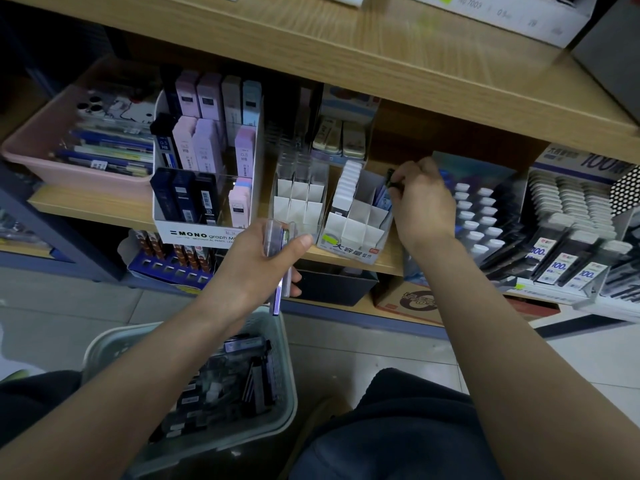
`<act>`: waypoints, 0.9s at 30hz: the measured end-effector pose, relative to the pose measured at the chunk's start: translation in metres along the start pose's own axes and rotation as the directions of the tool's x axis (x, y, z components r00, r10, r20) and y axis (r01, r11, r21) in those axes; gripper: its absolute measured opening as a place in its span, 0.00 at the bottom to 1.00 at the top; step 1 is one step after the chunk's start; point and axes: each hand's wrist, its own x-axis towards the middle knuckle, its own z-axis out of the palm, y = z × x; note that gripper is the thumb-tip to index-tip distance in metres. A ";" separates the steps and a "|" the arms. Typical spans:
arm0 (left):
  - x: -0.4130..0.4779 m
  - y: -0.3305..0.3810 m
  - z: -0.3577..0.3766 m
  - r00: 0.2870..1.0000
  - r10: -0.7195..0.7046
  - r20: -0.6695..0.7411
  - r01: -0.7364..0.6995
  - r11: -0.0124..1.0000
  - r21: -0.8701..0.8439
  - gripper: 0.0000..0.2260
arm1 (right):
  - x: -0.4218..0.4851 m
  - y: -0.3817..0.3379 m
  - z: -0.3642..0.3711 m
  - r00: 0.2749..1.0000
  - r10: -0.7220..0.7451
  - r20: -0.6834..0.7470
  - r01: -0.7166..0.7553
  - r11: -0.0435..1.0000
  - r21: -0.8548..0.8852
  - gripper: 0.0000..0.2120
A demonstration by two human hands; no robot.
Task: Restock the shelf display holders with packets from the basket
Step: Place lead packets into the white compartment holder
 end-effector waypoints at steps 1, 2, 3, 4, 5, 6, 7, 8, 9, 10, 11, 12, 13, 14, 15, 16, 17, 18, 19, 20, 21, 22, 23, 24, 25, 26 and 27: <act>-0.001 0.001 0.000 1.000 -0.008 0.008 0.008 1.000 -0.017 0.09 | -0.001 -0.004 -0.002 1.000 -0.013 -0.006 0.013 1.000 -0.014 0.12; -0.001 0.001 0.001 1.000 -0.014 0.014 0.014 0.999 -0.034 0.09 | -0.003 -0.009 -0.004 0.999 -0.031 -0.014 0.031 0.999 0.006 0.12; -0.001 0.002 0.001 1.000 -0.017 0.019 0.018 0.999 -0.051 0.09 | -0.006 -0.015 -0.008 0.999 -0.050 -0.018 0.051 0.996 0.072 0.11; -0.002 0.002 0.001 1.000 -0.019 0.023 0.021 0.997 -0.068 0.10 | -0.009 -0.022 -0.011 0.998 -0.066 -0.011 0.067 0.980 0.185 0.09; -0.002 0.002 0.001 0.999 -0.020 0.028 0.023 0.997 -0.080 0.11 | -0.014 -0.030 -0.015 0.997 -0.076 0.021 0.065 0.943 0.325 0.08; -0.001 0.003 0.001 0.999 -0.020 0.033 0.023 0.996 -0.088 0.11 | -0.020 -0.038 -0.021 0.992 -0.078 0.095 0.026 0.888 0.460 0.08; -0.001 0.003 0.001 0.999 -0.018 0.039 0.022 0.996 -0.091 0.11 | -0.026 -0.047 -0.026 0.973 -0.087 0.215 -0.050 0.827 0.560 0.10; -0.001 0.003 0.000 0.999 -0.014 0.046 0.019 0.996 -0.091 0.11 | -0.033 -0.055 -0.032 0.926 -0.117 0.358 -0.143 0.770 0.621 0.11; -0.001 0.003 -0.001 0.998 -0.010 0.055 0.015 0.996 -0.089 0.11 | -0.039 -0.060 -0.037 0.856 -0.157 0.492 -0.240 0.722 0.648 0.12; -0.001 0.003 -0.001 0.998 -0.005 0.066 0.011 0.996 -0.088 0.12 | -0.045 -0.064 -0.040 0.782 -0.196 0.591 -0.329 0.676 0.660 0.13; -0.002 0.004 -0.002 0.997 0.003 0.078 0.004 0.996 -0.086 0.13 | -0.049 -0.066 -0.043 0.726 -0.230 0.649 -0.394 0.634 0.665 0.13; -0.002 0.004 -0.003 0.996 0.011 0.088 -0.004 0.997 -0.079 0.16 | -0.051 -0.067 -0.043 0.692 -0.249 0.678 -0.438 0.601 0.668 0.13; -0.003 0.005 -0.004 0.995 0.019 0.095 -0.013 0.998 -0.068 0.18 | -0.052 -0.069 -0.044 0.673 -0.252 0.696 -0.473 0.576 0.666 0.11; -0.004 0.005 -0.005 0.995 0.025 0.101 -0.019 0.998 -0.056 0.19 | -0.052 -0.069 -0.043 0.657 -0.244 0.714 -0.510 0.554 0.658 0.10; -0.005 0.005 -0.007 0.994 0.028 0.110 -0.024 0.999 -0.046 0.20 | -0.052 -0.069 -0.042 0.635 -0.235 0.736 -0.551 0.530 0.645 0.10; -0.007 0.005 -0.008 0.992 0.030 0.121 -0.025 0.999 -0.042 0.21 | -0.052 -0.069 -0.041 0.610 -0.232 0.758 -0.587 0.511 0.628 0.09; -0.008 0.005 -0.009 0.991 0.028 0.134 -0.023 0.999 -0.044 0.21 | -0.051 -0.069 -0.041 0.591 -0.233 0.772 -0.609 0.499 0.616 0.08; -0.009 0.005 -0.011 0.989 0.026 0.147 -0.018 0.998 -0.053 0.21 | -0.051 -0.068 -0.041 0.582 -0.238 0.777 -0.617 0.493 0.613 0.07; -0.010 0.006 -0.012 0.987 0.024 0.157 -0.014 0.998 -0.063 0.20 | -0.051 -0.068 -0.042 0.583 -0.242 0.776 -0.620 0.484 0.617 0.07; -0.011 0.007 -0.014 0.987 0.021 0.159 -0.010 0.998 -0.069 0.18 | -0.050 -0.067 -0.043 0.592 -0.241 0.769 -0.621 0.471 0.626 0.07; -0.012 0.008 -0.015 0.988 0.015 0.153 -0.005 0.998 -0.068 0.17 | -0.050 -0.067 -0.044 0.612 -0.230 0.757 -0.617 0.460 0.638 0.07; -0.012 0.008 -0.017 0.990 0.006 0.139 0.002 0.998 -0.061 0.15 | -0.049 -0.066 -0.044 0.647 -0.208 0.733 -0.601 0.453 0.659 0.06; -0.012 0.009 -0.019 0.993 -0.003 0.117 0.009 0.999 -0.050 0.12 | -0.047 -0.064 -0.043 0.699 -0.176 0.693 -0.567 0.455 0.687 0.06; -0.011 0.008 -0.022 0.996 -0.011 0.089 0.014 0.999 -0.038 0.10 | -0.045 -0.062 -0.043 0.760 -0.138 0.635 -0.517 0.463 0.719 0.05; -0.010 0.007 -0.024 0.998 -0.017 0.058 0.018 0.999 -0.028 0.07 | -0.043 -0.060 -0.042 0.817 -0.097 0.569 -0.467 0.468 0.751 0.05; -0.009 0.006 -0.027 0.999 -0.021 0.027 0.021 1.000 -0.013 0.06 | -0.041 -0.058 -0.041 0.860 -0.057 0.506 -0.427 0.461 0.778 0.06; -0.008 0.004 -0.030 1.000 -0.021 0.001 0.021 1.000 0.006 0.04 | -0.039 -0.056 -0.040 0.888 -0.022 0.459 -0.403 0.443 0.801 0.07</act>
